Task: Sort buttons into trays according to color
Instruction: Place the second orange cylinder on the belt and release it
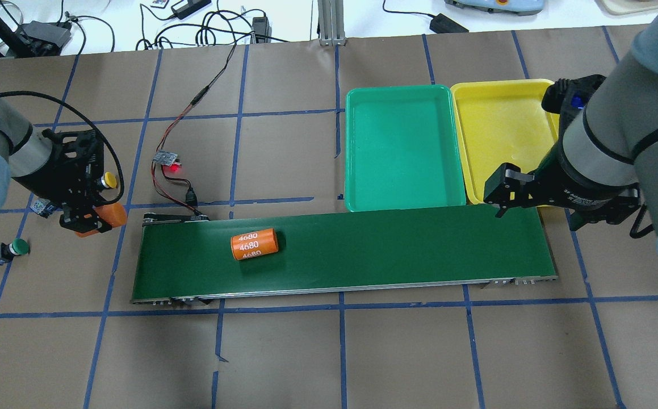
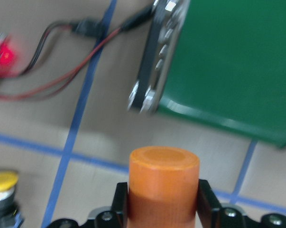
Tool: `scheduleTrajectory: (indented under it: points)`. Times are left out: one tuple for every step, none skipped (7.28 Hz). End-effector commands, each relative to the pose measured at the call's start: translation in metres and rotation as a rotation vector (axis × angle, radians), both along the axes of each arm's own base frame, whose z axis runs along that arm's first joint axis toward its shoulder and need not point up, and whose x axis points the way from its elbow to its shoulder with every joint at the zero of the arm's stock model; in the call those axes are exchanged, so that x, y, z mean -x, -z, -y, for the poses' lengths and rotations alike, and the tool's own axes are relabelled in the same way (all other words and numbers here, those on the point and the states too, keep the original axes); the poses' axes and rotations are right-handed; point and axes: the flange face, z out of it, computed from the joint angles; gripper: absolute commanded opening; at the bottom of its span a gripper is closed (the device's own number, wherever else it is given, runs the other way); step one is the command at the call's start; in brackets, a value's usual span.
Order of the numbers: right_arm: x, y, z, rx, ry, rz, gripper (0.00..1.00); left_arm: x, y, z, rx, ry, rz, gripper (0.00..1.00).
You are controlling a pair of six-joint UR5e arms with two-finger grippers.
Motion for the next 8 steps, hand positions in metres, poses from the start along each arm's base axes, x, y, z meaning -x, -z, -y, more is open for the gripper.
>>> scheduleTrajectory:
  points:
    - [0.000, 0.000, 0.000, 0.000, 0.000, -0.002, 1.00, 0.063, 0.009, -0.031, -0.013, -0.018, 0.000, 0.00]
    - [0.000, -0.001, 0.000, 0.001, -0.012, -0.004, 1.00, 0.090, 0.009, -0.033, 0.005, 0.027, 0.015, 0.00]
    - [0.001, -0.001, 0.001, 0.003, -0.027, -0.005, 1.00, 0.110, 0.021, -0.040, -0.021, 0.008, 0.022, 0.00]
    - [0.000, -0.003, 0.002, 0.018, -0.038, -0.006, 1.00, 0.119, 0.024, -0.041, 0.018, 0.009, 0.032, 0.00]
    - [0.000, -0.003, 0.003, 0.020, -0.038, -0.006, 1.00, 0.120, 0.032, -0.046, 0.031, 0.009, 0.034, 0.50]
    - [0.000, -0.002, 0.002, 0.017, -0.038, -0.006, 1.00, 0.121, 0.036, -0.050, 0.031, 0.007, 0.033, 0.89]
    - [0.000, -0.002, 0.002, 0.017, -0.038, -0.006, 1.00, 0.119, 0.029, -0.044, 0.071, 0.012, 0.047, 1.00]
    - [0.000, 0.000, 0.002, 0.011, -0.036, -0.007, 1.00, 0.091, 0.009, -0.024, 0.123, -0.004, 0.062, 1.00]
